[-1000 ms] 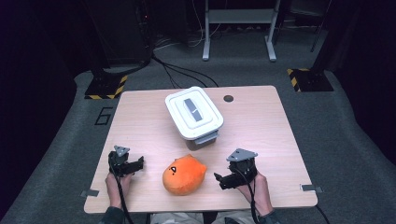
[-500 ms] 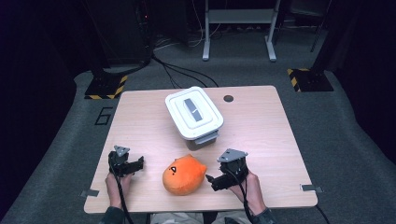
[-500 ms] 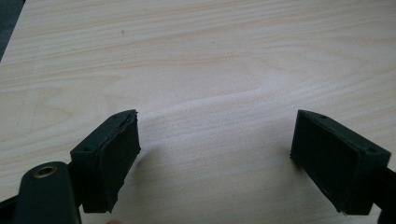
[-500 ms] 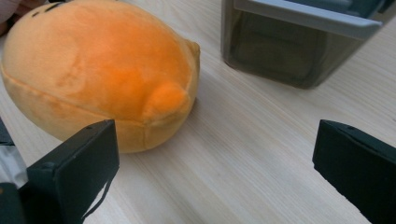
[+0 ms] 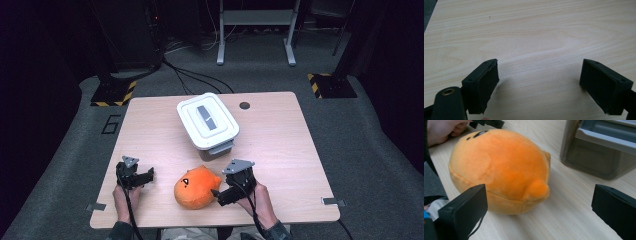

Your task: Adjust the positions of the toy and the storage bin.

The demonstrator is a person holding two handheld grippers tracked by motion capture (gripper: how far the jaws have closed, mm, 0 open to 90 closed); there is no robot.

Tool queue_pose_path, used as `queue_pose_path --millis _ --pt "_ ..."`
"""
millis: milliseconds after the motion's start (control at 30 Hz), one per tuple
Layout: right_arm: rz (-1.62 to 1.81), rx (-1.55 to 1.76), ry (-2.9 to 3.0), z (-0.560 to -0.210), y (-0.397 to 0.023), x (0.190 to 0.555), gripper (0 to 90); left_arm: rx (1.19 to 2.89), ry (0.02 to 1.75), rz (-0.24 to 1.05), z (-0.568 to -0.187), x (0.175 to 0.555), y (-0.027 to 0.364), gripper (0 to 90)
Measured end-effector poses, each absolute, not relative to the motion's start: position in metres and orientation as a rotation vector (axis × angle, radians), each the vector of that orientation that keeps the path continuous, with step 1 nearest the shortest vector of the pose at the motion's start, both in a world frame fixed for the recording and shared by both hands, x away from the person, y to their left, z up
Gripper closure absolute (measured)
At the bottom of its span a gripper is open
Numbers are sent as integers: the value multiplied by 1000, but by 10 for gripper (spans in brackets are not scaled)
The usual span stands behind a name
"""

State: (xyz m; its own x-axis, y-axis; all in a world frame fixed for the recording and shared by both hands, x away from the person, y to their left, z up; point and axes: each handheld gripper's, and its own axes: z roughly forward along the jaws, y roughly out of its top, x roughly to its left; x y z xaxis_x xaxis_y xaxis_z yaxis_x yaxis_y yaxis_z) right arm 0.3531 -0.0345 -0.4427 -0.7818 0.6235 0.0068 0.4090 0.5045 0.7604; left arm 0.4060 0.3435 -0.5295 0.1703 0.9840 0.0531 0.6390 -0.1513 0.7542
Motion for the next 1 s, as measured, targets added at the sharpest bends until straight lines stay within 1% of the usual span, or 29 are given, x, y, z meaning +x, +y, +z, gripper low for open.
queue_pose_path --millis 300,500,567,600,733,900,933,967,1000 --pt "1153 823 2536 -444 -14 355 0 1865 1530 756 -529 406 344 151" --pt "1115 819 2635 -457 1 364 0 1867 1530 756 -529 406 344 153" --pt "1120 833 2688 -464 5 367 67 1865 1530 757 -529 406 344 152" --pt "1129 837 2707 -466 5 368 76 1866 1528 757 -529 406 344 153" --pt "1141 882 2720 -472 0 373 189 1868 1531 757 -529 406 343 152" --pt "1170 918 2709 -480 -9 373 375 1863 1528 767 -530 406 343 152" --pt "1170 918 2709 -480 -9 373 375 1863 1528 767 -530 406 343 152" --pt "1197 926 2697 -482 -12 372 449 1864 1527 769 -530 406 343 152" --pt "1206 917 2688 -483 -12 372 470 1864 1527 769 -530 406 343 152"
